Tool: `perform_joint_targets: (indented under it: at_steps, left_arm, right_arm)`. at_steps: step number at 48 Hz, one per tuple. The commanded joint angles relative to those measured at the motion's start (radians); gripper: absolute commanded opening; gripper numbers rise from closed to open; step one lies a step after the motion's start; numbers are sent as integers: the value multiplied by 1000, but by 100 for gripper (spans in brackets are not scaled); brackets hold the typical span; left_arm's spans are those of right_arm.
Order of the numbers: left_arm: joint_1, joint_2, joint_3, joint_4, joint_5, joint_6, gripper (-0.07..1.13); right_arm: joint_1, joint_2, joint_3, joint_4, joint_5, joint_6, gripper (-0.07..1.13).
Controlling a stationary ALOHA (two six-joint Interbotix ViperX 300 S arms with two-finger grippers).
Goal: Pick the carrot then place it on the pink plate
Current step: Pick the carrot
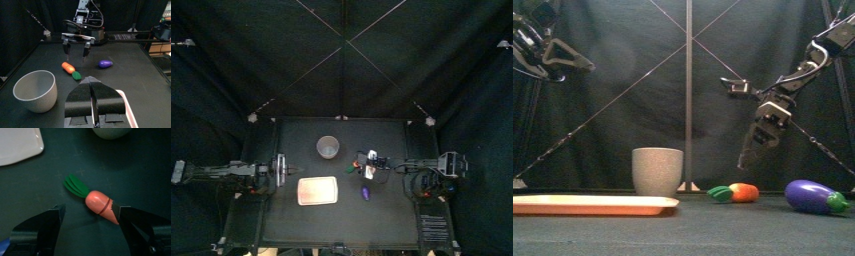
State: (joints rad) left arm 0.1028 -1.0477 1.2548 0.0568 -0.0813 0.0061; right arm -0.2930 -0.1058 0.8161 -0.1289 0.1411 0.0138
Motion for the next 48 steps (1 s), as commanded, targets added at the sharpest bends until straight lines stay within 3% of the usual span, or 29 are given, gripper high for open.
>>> perform_joint_targets:
  at_steps: [1, 13, 30, 48]
  left_arm:
    - [5, 0, -17, 0, -3, 2, -3]
    - [9, -8, -18, 0, 29, 2, -3]
    - [12, -17, -17, 0, 37, 2, -3]
    - [12, -17, -17, -2, 38, 2, -3]
  right_arm:
    - [-38, 32, -52, -26, 43, 3, 104]
    - [-92, 98, -89, -35, 91, -3, 104]
    - [-84, 110, -92, -21, 110, 2, 101]
    - [-71, 147, -117, 8, 110, 0, 76]
